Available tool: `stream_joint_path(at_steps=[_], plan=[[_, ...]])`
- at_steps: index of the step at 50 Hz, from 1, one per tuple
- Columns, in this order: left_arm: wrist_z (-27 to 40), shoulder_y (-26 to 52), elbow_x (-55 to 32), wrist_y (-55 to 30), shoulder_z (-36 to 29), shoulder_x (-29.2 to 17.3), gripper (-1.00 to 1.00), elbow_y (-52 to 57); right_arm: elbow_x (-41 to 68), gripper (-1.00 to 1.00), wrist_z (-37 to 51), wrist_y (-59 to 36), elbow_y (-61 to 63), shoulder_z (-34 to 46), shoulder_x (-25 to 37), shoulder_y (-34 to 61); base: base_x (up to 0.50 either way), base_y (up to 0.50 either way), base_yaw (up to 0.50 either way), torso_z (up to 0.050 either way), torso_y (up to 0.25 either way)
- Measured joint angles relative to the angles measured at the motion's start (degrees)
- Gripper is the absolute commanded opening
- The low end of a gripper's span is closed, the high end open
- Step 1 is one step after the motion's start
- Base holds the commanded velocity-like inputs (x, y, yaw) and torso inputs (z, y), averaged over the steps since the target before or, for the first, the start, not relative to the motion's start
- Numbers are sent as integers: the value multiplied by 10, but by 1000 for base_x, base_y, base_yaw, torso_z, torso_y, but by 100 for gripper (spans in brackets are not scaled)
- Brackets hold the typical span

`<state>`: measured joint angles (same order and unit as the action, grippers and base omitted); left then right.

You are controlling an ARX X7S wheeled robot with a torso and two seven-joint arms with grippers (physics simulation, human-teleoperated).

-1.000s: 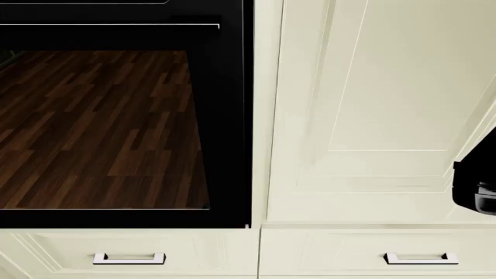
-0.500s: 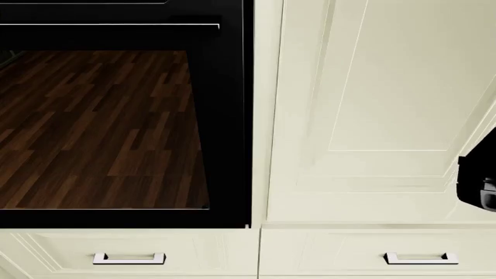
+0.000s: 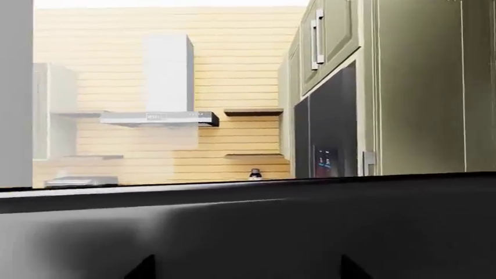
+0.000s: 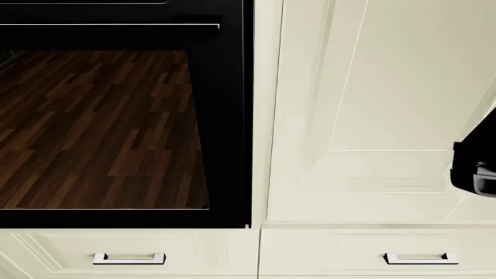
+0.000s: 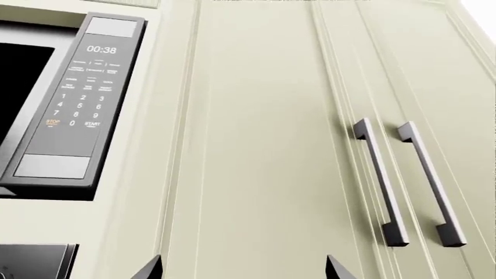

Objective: Open the microwave door

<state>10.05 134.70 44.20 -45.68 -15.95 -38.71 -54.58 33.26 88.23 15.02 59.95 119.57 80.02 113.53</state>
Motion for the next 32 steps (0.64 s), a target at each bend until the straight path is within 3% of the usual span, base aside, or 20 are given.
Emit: stream_joint_path(at_steps=[15,32], plan=[[-91,2,255,55,110,-38,100,21,11,100,13,3,0,83,-9,91,0,0,0,0,0],[-187,3,387,80,148,-114,100,127,30,100,16,-8,0,36,-31,67,0,0,0,0,0]])
